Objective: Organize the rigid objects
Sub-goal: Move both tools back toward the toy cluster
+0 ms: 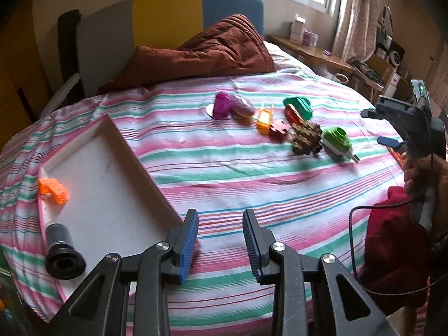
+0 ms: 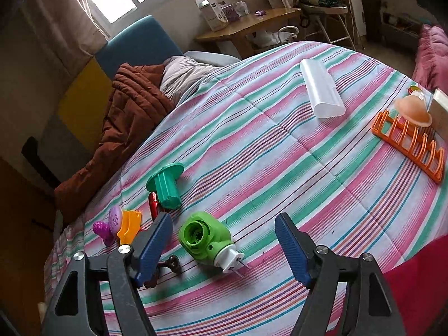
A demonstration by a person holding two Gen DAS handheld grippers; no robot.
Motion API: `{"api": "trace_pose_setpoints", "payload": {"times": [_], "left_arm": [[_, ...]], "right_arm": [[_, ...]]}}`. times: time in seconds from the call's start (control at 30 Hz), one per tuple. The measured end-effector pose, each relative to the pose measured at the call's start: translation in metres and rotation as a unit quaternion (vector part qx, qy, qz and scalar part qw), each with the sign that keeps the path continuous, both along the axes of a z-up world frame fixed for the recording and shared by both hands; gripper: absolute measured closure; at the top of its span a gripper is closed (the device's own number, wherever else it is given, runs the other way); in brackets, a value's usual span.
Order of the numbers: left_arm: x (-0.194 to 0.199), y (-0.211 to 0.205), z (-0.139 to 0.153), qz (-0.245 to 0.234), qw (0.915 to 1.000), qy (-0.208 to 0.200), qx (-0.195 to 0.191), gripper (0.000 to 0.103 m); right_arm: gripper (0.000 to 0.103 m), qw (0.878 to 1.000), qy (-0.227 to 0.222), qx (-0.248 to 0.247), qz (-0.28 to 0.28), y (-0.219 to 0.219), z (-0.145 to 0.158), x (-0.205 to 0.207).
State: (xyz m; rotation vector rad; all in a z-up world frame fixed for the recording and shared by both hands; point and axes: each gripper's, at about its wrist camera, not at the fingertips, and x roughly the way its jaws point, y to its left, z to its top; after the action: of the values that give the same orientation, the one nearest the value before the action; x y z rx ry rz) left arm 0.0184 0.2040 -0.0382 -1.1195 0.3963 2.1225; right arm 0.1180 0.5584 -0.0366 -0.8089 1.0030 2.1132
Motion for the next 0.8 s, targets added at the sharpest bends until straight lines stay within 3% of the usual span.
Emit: {"api": "trace_pose_setpoints", "payload": {"times": [0.37, 0.6, 0.8], "left_arm": [[0.000, 0.050, -0.006, -0.058, 0.9976, -0.032, 0.017, 0.071], [-0.006, 0.106, -0.014, -0.103, 0.9902, -0.082, 0.048, 0.068], [-0.009, 0.143, -0.014, -0.128, 0.9850, -0.097, 0.064, 0.066]], "right_arm": [[0.026, 1.000, -0.005, -0.010, 0.008, 0.001, -0.003, -0.003], [0.025, 1.000, -0.004, -0.018, 0.008, 0.003, -0.005, -0.004], [0.025, 1.000, -0.005, -0.027, 0.016, 0.003, -0.009, -0.008]]}}
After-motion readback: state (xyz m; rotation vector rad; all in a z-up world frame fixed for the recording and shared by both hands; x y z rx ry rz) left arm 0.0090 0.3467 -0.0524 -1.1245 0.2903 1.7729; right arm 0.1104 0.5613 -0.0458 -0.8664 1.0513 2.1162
